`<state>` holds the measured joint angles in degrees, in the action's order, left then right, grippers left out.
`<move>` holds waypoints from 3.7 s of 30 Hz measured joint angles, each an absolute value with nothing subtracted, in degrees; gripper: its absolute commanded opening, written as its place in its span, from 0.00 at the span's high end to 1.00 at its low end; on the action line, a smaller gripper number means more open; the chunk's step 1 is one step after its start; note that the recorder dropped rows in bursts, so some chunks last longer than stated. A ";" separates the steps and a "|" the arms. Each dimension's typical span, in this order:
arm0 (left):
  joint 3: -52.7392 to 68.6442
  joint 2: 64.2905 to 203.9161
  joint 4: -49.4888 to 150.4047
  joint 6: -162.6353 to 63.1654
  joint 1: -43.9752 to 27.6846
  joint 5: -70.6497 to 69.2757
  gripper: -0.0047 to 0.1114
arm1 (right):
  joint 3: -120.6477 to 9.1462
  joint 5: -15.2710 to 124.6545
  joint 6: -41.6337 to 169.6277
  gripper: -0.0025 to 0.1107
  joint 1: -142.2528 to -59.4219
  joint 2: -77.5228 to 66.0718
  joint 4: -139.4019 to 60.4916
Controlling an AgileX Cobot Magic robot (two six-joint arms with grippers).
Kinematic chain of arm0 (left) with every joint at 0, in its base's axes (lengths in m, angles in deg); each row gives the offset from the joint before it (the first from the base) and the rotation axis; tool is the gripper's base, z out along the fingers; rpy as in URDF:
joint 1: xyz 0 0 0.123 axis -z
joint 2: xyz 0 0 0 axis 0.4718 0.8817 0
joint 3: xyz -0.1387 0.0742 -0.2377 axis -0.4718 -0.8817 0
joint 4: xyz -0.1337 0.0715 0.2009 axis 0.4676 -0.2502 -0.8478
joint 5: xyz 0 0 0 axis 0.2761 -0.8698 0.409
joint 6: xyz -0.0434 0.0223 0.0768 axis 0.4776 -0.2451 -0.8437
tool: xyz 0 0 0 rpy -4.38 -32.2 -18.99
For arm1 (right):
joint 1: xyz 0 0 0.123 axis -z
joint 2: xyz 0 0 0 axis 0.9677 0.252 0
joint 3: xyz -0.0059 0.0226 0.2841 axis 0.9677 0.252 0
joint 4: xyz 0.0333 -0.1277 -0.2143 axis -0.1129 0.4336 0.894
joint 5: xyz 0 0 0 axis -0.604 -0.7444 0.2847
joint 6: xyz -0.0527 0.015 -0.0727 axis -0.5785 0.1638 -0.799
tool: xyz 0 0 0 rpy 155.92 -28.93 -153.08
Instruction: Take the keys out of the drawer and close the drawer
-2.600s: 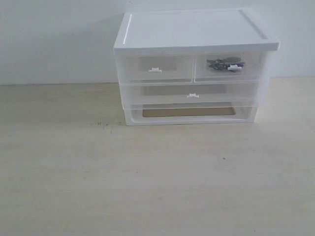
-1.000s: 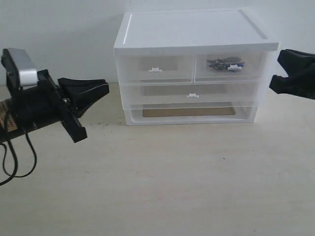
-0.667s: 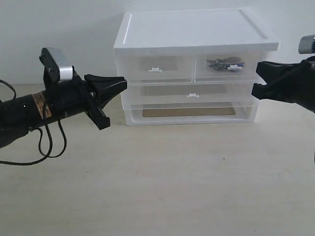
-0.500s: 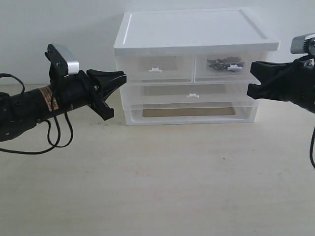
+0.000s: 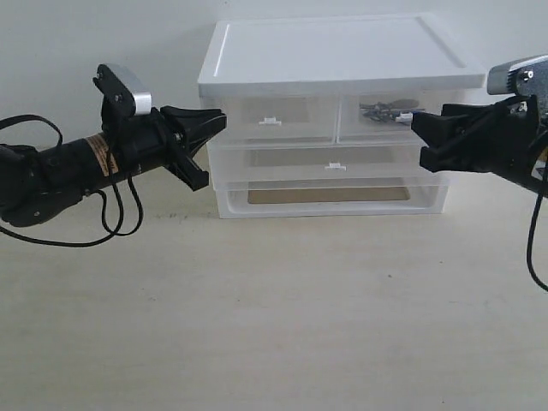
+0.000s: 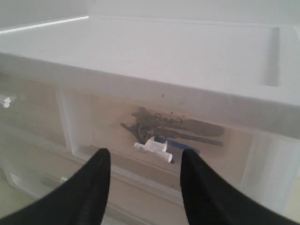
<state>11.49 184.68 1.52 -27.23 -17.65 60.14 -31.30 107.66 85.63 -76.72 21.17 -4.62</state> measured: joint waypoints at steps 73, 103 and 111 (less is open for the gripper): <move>13.57 186.52 0.03 -27.23 -17.42 60.62 0.92 | -24.45 79.68 38.36 0.98 -88.11 10.31 -27.04; 13.57 186.52 0.03 -23.45 -17.42 60.62 0.92 | -27.22 71.92 117.42 0.59 -88.11 -0.86 -17.59; 13.57 186.52 0.03 -21.84 -17.42 60.62 0.92 | -31.22 66.64 134.31 0.59 -88.11 -0.86 0.08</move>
<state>13.57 186.52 0.03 -21.84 -17.42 60.62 -31.22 66.64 134.31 -88.11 -0.86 0.08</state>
